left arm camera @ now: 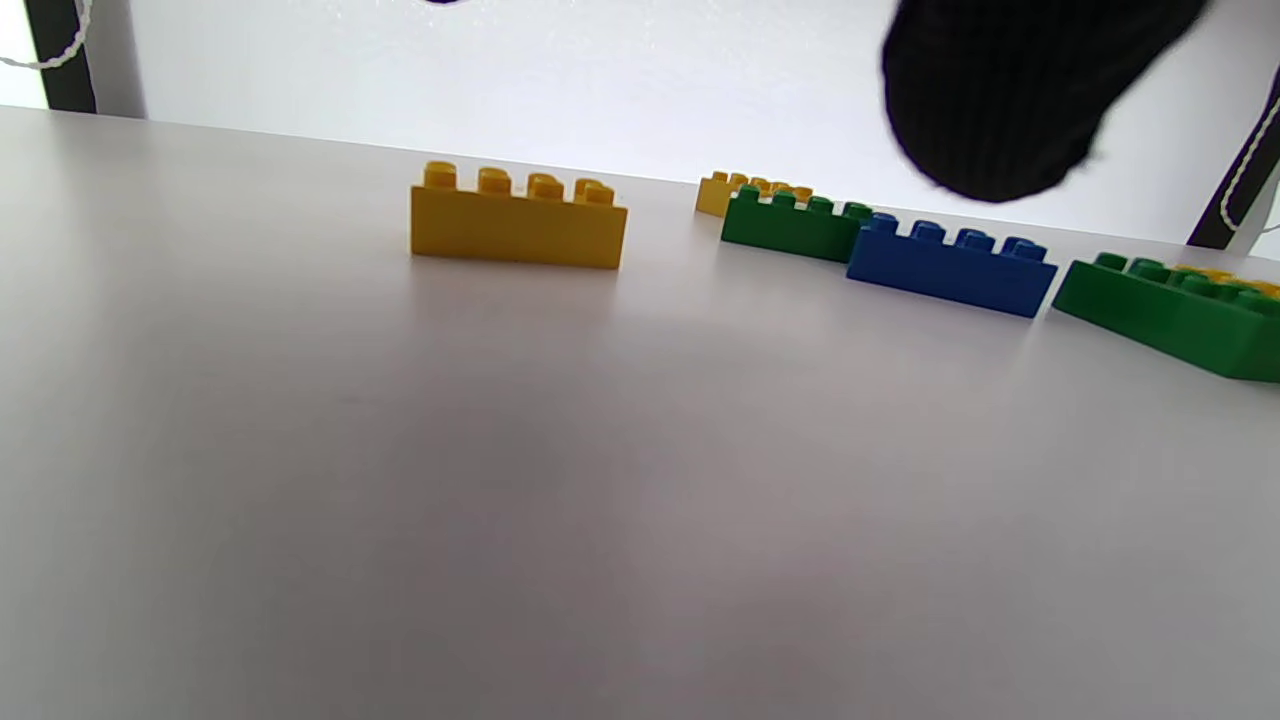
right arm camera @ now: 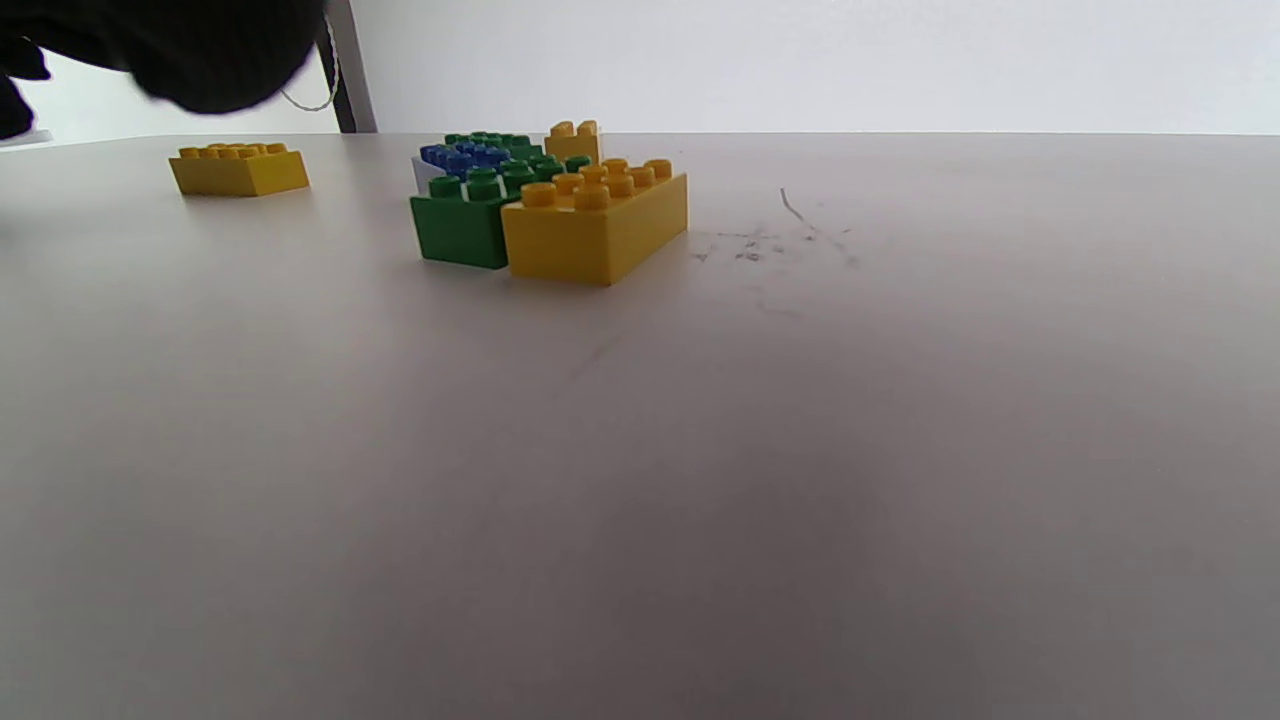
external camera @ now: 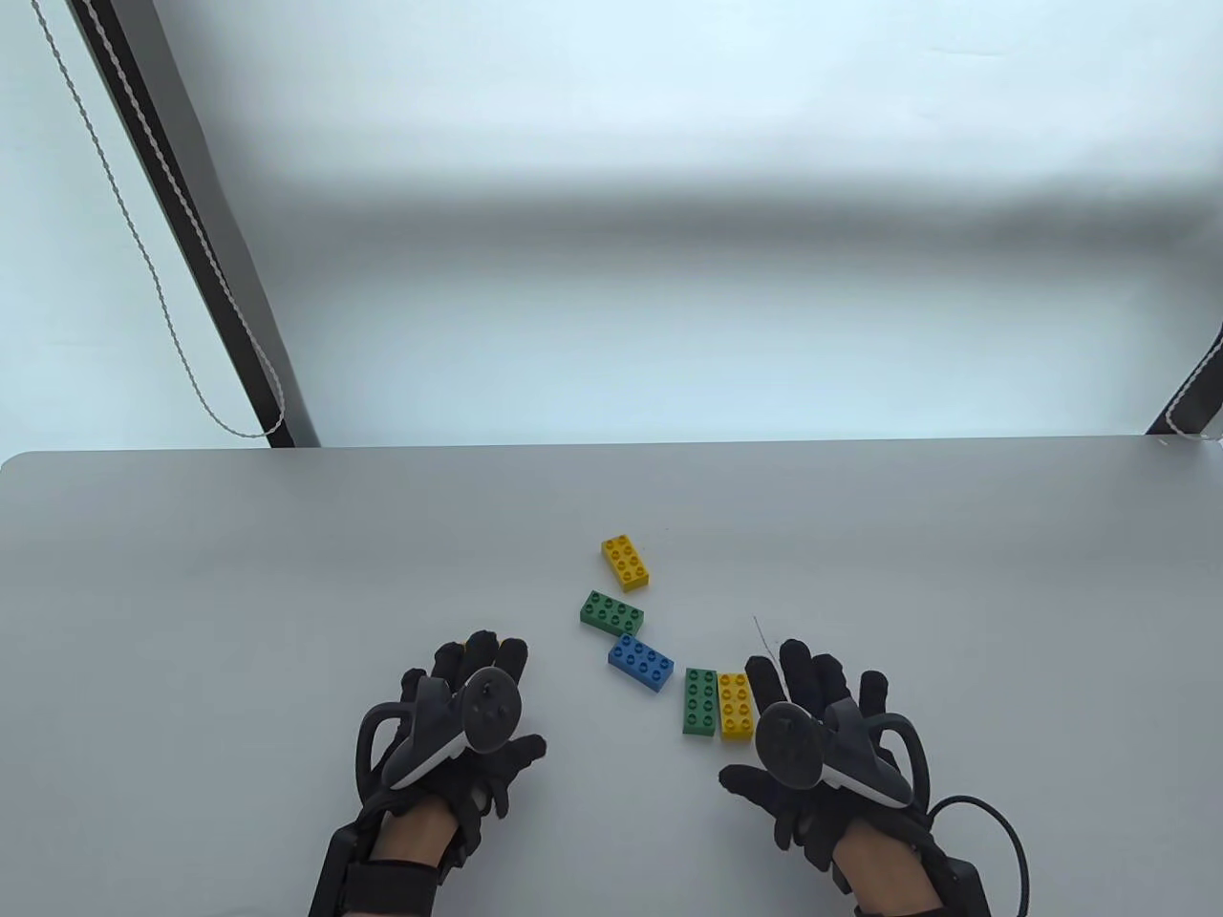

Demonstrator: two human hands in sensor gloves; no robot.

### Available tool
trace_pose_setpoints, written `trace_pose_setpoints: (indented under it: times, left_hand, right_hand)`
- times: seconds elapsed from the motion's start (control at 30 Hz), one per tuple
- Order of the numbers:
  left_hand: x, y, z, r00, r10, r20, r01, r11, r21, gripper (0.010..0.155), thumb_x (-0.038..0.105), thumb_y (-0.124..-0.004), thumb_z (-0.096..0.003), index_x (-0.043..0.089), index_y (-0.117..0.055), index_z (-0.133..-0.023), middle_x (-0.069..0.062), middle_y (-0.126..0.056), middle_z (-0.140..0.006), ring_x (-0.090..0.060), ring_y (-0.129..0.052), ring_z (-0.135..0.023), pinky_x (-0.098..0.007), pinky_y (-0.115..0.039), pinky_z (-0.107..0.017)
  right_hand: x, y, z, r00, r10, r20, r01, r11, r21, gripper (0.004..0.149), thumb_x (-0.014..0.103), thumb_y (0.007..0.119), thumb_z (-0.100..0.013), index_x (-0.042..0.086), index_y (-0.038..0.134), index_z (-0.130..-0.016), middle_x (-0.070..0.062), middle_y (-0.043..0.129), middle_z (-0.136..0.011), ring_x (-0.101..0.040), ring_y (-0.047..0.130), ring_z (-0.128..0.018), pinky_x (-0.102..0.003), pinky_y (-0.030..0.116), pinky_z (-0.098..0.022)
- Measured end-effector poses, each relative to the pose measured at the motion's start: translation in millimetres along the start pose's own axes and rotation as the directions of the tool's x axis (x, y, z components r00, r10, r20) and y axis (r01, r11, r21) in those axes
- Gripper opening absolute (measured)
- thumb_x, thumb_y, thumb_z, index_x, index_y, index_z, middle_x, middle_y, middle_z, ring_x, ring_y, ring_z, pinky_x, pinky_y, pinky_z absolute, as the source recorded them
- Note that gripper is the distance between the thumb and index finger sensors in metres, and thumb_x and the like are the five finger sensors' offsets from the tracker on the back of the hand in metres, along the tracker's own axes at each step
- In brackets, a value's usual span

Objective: Stack lego bricks

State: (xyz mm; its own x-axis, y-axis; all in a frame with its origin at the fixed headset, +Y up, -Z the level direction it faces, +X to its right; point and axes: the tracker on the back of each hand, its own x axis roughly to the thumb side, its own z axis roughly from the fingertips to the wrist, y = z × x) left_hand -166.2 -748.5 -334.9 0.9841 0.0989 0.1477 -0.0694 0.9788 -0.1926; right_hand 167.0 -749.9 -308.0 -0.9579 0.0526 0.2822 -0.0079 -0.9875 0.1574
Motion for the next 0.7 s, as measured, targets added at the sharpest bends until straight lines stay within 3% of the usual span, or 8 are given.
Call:
trace_pose_setpoints:
  times: [0.33, 0.7]
  left_hand:
    - [2, 9, -29, 0.995, -0.1, 0.0, 0.1, 0.995, -0.017, 0.092, 0.057, -0.085, -0.0353, 0.033, -0.031, -0.106, -0.002, -0.033, -0.118, -0.034, -0.038, -0.108, -0.066, -0.043, -0.074]
    - [-3, -5, -60, 0.995, -0.097, 0.005, 0.097, 0.993, -0.066, 0.078, 0.046, -0.085, -0.0377, 0.031, -0.045, -0.103, -0.001, -0.047, -0.114, -0.031, -0.05, -0.105, -0.062, -0.052, -0.073]
  right_hand:
    - [0, 0, 0, 1.0, -0.008, 0.002, 0.008, 1.0, 0.008, 0.104, 0.07, 0.071, -0.036, 0.018, 0.008, -0.101, -0.025, 0.01, -0.109, -0.057, 0.025, -0.099, -0.082, 0.014, -0.057]
    - [-2, 0, -1, 1.0, -0.023, 0.001, 0.023, 1.0, 0.021, 0.104, 0.069, 0.072, -0.036, 0.017, 0.009, -0.101, -0.026, 0.011, -0.109, -0.057, 0.027, -0.099, -0.082, 0.015, -0.057]
